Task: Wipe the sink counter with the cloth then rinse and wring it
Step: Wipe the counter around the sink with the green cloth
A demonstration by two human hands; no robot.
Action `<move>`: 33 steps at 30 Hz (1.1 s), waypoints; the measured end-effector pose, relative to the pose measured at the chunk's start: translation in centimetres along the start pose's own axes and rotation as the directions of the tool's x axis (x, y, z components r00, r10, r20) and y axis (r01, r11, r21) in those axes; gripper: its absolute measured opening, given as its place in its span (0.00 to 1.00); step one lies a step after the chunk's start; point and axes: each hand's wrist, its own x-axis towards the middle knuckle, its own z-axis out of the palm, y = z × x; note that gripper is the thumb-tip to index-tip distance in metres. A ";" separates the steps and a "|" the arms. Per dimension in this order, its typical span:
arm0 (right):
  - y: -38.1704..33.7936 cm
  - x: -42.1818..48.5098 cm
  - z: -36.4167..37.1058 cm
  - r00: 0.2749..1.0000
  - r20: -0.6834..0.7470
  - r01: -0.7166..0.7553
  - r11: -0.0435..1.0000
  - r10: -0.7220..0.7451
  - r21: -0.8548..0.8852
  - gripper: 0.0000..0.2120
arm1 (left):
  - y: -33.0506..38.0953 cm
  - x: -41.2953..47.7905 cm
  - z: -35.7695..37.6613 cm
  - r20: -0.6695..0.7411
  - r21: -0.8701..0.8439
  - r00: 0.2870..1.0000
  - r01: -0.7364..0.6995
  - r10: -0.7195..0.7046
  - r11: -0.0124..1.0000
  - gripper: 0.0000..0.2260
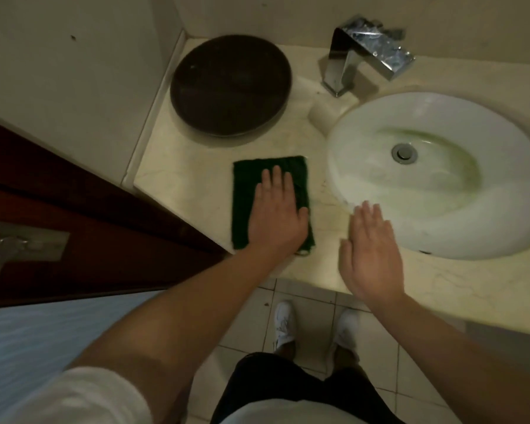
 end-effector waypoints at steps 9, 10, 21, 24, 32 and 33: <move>2.0 -0.5 0.3 0.991 -0.020 -0.136 0.990 0.135 -0.029 0.27 | 5.7 -2.2 1.5 0.057 -0.031 0.952 -0.299 0.300 0.954 0.32; 1.9 -0.5 0.3 0.989 -0.023 -0.144 0.989 0.144 -0.021 0.26 | 4.1 -2.2 1.3 0.040 -0.024 0.957 -0.287 0.288 0.958 0.32; 1.8 -0.4 0.3 0.984 -0.087 -0.153 0.988 0.153 0.002 0.20 | -13.3 -0.1 0.1 -0.095 -0.052 0.892 0.439 -0.442 0.897 0.32; 1.7 -0.3 0.2 0.984 -0.094 -0.152 0.988 0.151 -0.002 0.18 | -12.6 0.8 -0.1 -0.082 -0.048 0.872 0.480 -0.482 0.876 0.33; 1.9 -0.2 0.4 0.984 -0.084 -0.158 0.987 0.158 0.011 0.17 | -2.9 3.9 -0.7 -0.047 0.009 0.970 0.240 -0.240 0.971 0.33; 2.0 -0.2 0.5 0.983 -0.093 -0.158 0.987 0.159 0.013 0.16 | -0.9 4.4 -0.6 -0.039 0.001 0.978 0.205 -0.205 0.979 0.33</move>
